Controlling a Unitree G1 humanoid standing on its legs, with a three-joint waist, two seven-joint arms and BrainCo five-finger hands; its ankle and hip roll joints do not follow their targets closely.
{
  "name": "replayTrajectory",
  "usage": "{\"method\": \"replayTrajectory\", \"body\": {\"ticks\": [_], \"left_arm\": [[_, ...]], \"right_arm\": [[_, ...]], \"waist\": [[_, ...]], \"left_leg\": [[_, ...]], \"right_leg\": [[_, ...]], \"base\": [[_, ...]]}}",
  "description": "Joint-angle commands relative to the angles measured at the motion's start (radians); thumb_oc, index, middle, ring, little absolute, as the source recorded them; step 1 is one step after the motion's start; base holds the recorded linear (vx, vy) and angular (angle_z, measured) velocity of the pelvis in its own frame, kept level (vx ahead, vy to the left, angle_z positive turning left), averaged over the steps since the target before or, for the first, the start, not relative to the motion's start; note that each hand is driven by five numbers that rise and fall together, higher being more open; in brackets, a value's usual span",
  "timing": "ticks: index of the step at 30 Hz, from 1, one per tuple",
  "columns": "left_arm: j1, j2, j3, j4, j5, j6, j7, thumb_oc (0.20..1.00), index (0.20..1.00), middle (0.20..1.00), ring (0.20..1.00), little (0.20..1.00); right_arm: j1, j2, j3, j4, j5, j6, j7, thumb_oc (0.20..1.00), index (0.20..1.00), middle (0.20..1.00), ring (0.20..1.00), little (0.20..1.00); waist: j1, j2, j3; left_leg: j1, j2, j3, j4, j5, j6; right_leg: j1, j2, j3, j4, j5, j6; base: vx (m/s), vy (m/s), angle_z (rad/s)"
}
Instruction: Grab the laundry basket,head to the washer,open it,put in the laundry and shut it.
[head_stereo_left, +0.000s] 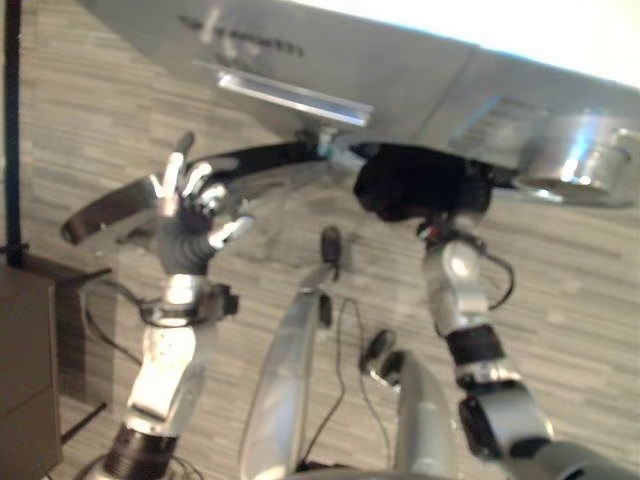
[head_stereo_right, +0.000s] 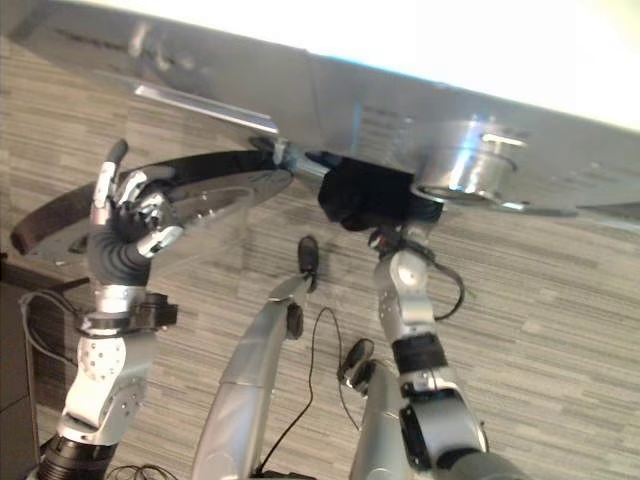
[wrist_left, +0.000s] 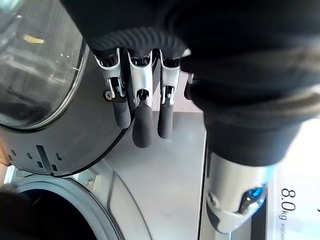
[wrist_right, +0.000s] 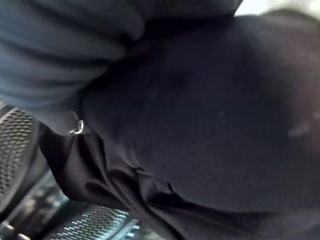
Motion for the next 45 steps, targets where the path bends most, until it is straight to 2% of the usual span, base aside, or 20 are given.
{"method": "replayTrajectory", "body": {"ticks": [1, 4, 6, 7, 8, 9, 10, 14, 15, 16, 19, 21, 29, 31, 33, 35, 36, 37, 40, 45], "left_arm": [[0.044, 0.017, -0.005, 0.098, -0.071, 0.016, 0.012, 1.000, 1.000, 1.000, 1.000, 1.000], [0.043, 0.043, -0.033, 0.095, -0.083, 0.010, -0.001, 1.000, 1.000, 1.000, 1.000, 1.000], [0.047, 0.052, -0.040, 0.095, -0.087, 0.007, -0.002, 1.000, 1.000, 1.000, 1.000, 1.000], [0.056, 0.079, -0.056, 0.091, -0.100, 0.001, -0.011, 1.000, 1.000, 1.000, 1.000, 1.000], [0.050, 0.077, -0.058, 0.090, -0.101, 0.000, -0.011, 1.000, 1.000, 1.000, 1.000, 1.000], [0.044, 0.119, -0.077, 0.086, -0.115, -0.003, -0.012, 1.000, 1.000, 1.000, 1.000, 1.000], [0.039, 0.115, -0.077, 0.085, -0.116, -0.003, -0.011, 1.000, 1.000, 1.000, 1.000, 1.000], [0.030, 0.143, -0.067, 0.069, -0.102, 0.015, -0.012, 1.000, 1.000, 1.000, 1.000, 1.000], [0.026, 0.137, -0.067, 0.068, -0.103, 0.016, -0.013, 1.000, 1.000, 1.000, 1.000, 1.000], [0.017, 0.139, -0.076, 0.067, -0.112, 0.032, -0.033, 1.000, 1.000, 1.000, 1.000, 1.000], [0.004, 0.132, -0.079, 0.066, -0.104, 0.043, -0.051, 1.000, 1.000, 1.000, 1.000, 1.000], [0.001, 0.127, -0.079, 0.068, -0.102, 0.046, -0.062, 1.000, 1.000, 1.000, 1.000, 1.000], [0.017, 0.112, -0.058, 0.071, -0.095, 0.024, -0.062, 1.000, 1.000, 1.000, 1.000, 1.000], [0.016, 0.104, -0.052, 0.078, -0.092, 0.016, -0.056, 1.000, 1.000, 1.000, 1.000, 1.000], [0.019, 0.100, -0.049, 0.082, -0.089, 0.015, -0.052, 1.000, 1.000, 1.000, 1.000, 1.000], [0.015, 0.080, -0.049, 0.094, -0.085, 0.014, -0.047, 1.000, 1.000, 1.000, 1.000, 1.000], [0.007, 0.071, -0.046, 0.106, -0.077, 0.009, -0.045, 1.000, 1.000, 1.000, 1.000, 1.000], [0.001, 0.068, -0.041, 0.109, -0.071, 0.005, -0.043, 1.000, 1.000, 1.000, 1.000, 1.000], [-0.001, 0.062, -0.036, 0.113, -0.069, -0.005, -0.041, 1.000, 1.000, 1.000, 1.000, 1.000], [0.003, 0.068, -0.027, 0.106, -0.063, -0.017, -0.029, 1.000, 1.000, 1.000, 1.000, 1.000]], "right_arm": [[0.026, -0.081, -0.054, -0.034, 0.005, -0.094, -0.046, 0.200, 0.200, 0.200, 0.200, 0.200], [-0.102, -0.205, -0.083, 0.057, -0.014, -0.091, -0.102, 0.200, 0.200, 0.200, 0.200, 0.200], [-0.138, -0.241, -0.082, 0.092, -0.009, -0.084, -0.113, 0.200, 0.200, 0.200, 0.200, 0.200], [-0.246, -0.349, -0.068, 0.223, 0.030, -0.066, -0.122, 0.200, 0.200, 0.200, 0.200, 0.200], [-0.263, -0.361, -0.063, 0.244, 0.040, -0.071, -0.114, 0.200, 0.200, 0.200, 0.200, 0.200], [-0.499, -0.561, 0.060, 0.591, 0.165, -0.012, -0.058, 0.200, 0.200, 0.200, 0.200, 0.200], [-0.521, -0.571, 0.074, 0.614, 0.179, -0.015, -0.043, 0.200, 0.200, 0.200, 0.200, 0.200], [-0.744, -0.776, 0.289, 0.857, 0.302, 0.076, 0.083, 0.200, 0.200, 0.200, 0.200, 0.200], [-0.771, -0.783, 0.313, 0.878, 0.314, 0.077, 0.099, 0.200, 0.200, 0.200, 0.200, 0.200], [-0.812, -0.796, 0.381, 0.928, 0.372, 0.126, 0.178, 1.000, 1.000, 1.000, 1.000, 1.000], [-0.796, -0.753, 0.443, 0.952, 0.374, 0.163, 0.264, 1.000, 1.000, 1.000, 1.000, 1.000], [-0.728, -0.703, 0.426, 0.976, 0.370, 0.170, 0.297, 1.000, 1.000, 1.000, 1.000, 1.000], [-0.581, -0.547, 0.392, 0.890, 0.304, 0.121, 0.303, 1.000, 1.000, 1.000, 1.000, 1.000], [-0.523, -0.482, 0.425, 0.763, 0.229, 0.086, 0.286, 1.000, 1.000, 1.000, 1.000, 1.000], [-0.490, -0.462, 0.432, 0.684, 0.177, 0.077, 0.259, 1.000, 1.000, 1.000, 1.000, 1.000], [-0.413, -0.417, 0.433, 0.482, 0.080, 0.044, 0.212, 1.000, 1.000, 1.000, 1.000, 1.000], [-0.324, -0.390, 0.405, 0.306, -0.026, 0.036, 0.164, 1.000, 1.000, 1.000, 1.000, 1.000], [-0.297, -0.379, 0.402, 0.249, -0.080, 0.033, 0.154, 1.000, 1.000, 1.000, 1.000, 1.000], [-0.174, -0.332, 0.367, 0.054, -0.256, 0.048, 0.113, 1.000, 1.000, 1.000, 1.000, 1.000], [-0.031, -0.264, 0.388, -0.088, -0.442, 0.079, 0.094, 1.000, 1.000, 1.000, 1.000, 1.000]], "waist": [[0.036, 0.031, -0.039], [0.069, 0.039, -0.050], [0.078, 0.039, -0.054], [0.104, 0.038, -0.059], [0.107, 0.042, -0.057], [0.160, 0.040, -0.065], [0.161, 0.044, -0.063], [0.195, 0.022, -0.082], [0.196, 0.027, -0.082], [0.190, 0.014, -0.087], [0.160, 0.003, -0.085], [0.146, -0.001, -0.083], [0.141, 0.004, -0.070], [0.133, 0.005, -0.058], [0.126, 0.004, -0.056], [0.109, 0.001, -0.047], [0.100, -0.001, -0.043], [0.096, -0.002, -0.041], [0.079, -0.007, -0.035], [0.060, -0.021, -0.034]], "left_leg": [[-0.017, 0.038, -0.047, 0.051, -0.105, -0.064], [-0.045, 0.020, -0.055, 0.065, -0.116, -0.060], [-0.049, 0.016, -0.057, 0.067, -0.118, -0.059], [-0.061, 0.000, -0.057, 0.074, -0.128, -0.058], [-0.065, 0.000, -0.056, 0.073, -0.126, -0.056], [-0.100, -0.016, -0.062, 0.092, -0.133, -0.059], [-0.105, -0.015, -0.061, 0.091, -0.130, -0.057], [-0.161, -0.040, -0.066, 0.139, -0.147, -0.062], [-0.169, -0.039, -0.064, 0.140, -0.144, -0.060], [-0.193, -0.043, -0.061, 0.169, -0.153, -0.059], [-0.213, -0.041, -0.044, 0.200, -0.169, -0.054], [-0.213, -0.041, -0.039, 0.201, -0.176, -0.050], [-0.176, -0.028, -0.028, 0.142, -0.159, -0.046], [-0.156, -0.017, -0.031, 0.104, -0.145, -0.045], [-0.144, -0.013, -0.030, 0.093, -0.138, -0.045], [-0.120, -0.006, -0.029, 0.074, -0.132, -0.046], [-0.096, -0.001, -0.027, 0.048, -0.119, -0.046], [-0.088, 0.001, -0.027, 0.036, -0.116, -0.047], [-0.048, 0.003, -0.031, -0.018, -0.094, -0.050], [0.011, 0.006, -0.027, -0.105, -0.050, -0.061]], "right_leg": [[-0.115, -0.016, -0.004, 0.115, 0.057, -0.084], [-0.131, -0.034, -0.009, 0.136, 0.058, -0.074], [-0.133, -0.039, -0.009, 0.140, 0.060, -0.071], [-0.136, -0.055, -0.014, 0.150, 0.060, -0.061], [-0.140, -0.055, -0.015, 0.152, 0.061, -0.061], [-0.171, -0.077, -0.016, 0.181, 0.060, -0.050], [-0.176, -0.077, -0.017, 0.183, 0.061, -0.051], [-0.228, -0.102, -0.009, 0.233, 0.066, -0.039], [-0.238, -0.103, -0.008, 0.238, 0.066, -0.039], [-0.260, -0.112, -0.001, 0.263, 0.074, -0.040], [-0.274, -0.112, 0.011, 0.272, 0.084, -0.044], [-0.271, -0.106, 0.016, 0.269, 0.086, -0.045], [-0.261, -0.077, 0.009, 0.208, 0.086, -0.053], [-0.256, -0.063, 0.009, 0.176, 0.093, -0.052], [-0.252, -0.057, 0.010, 0.164, 0.097, -0.054], [-0.238, -0.048, 0.012, 0.145, 0.096, -0.055], [-0.219, -0.040, 0.008, 0.119, 0.101, -0.058], [-0.212, -0.037, 0.006, 0.107, 0.100, -0.058], [-0.182, -0.019, 0.004, 0.060, 0.106, -0.055], [-0.130, 0.009, 0.002, -0.020, 0.134, -0.042]], "base": [[0.06, -0.013, 0.09], [0.07, -0.005, 0.05], [0.05, 0.002, 0.10], [0.06, 0.007, 0.13], [0.09, -0.017, 0.17], [0.04, -0.017, 0.21], [0.06, -0.022, 0.22], [0.06, 0.004, 0.10], [0.05, 0.007, -0.06], [0.05, 0.016, 0.01], [0.04, 0.044, -0.01], [0.02, 0.026, -0.03], [-0.01, 0.023, -0.04], [-0.04, 0.035, -0.02], [-0.03, 0.021, -0.10], [-0.04, 0.036, -0.13], [-0.03, 0.034, -0.09], [-0.04, 0.024, -0.09], [-0.03, 0.002, -0.11], [-0.04, 0.012, -0.10]]}}
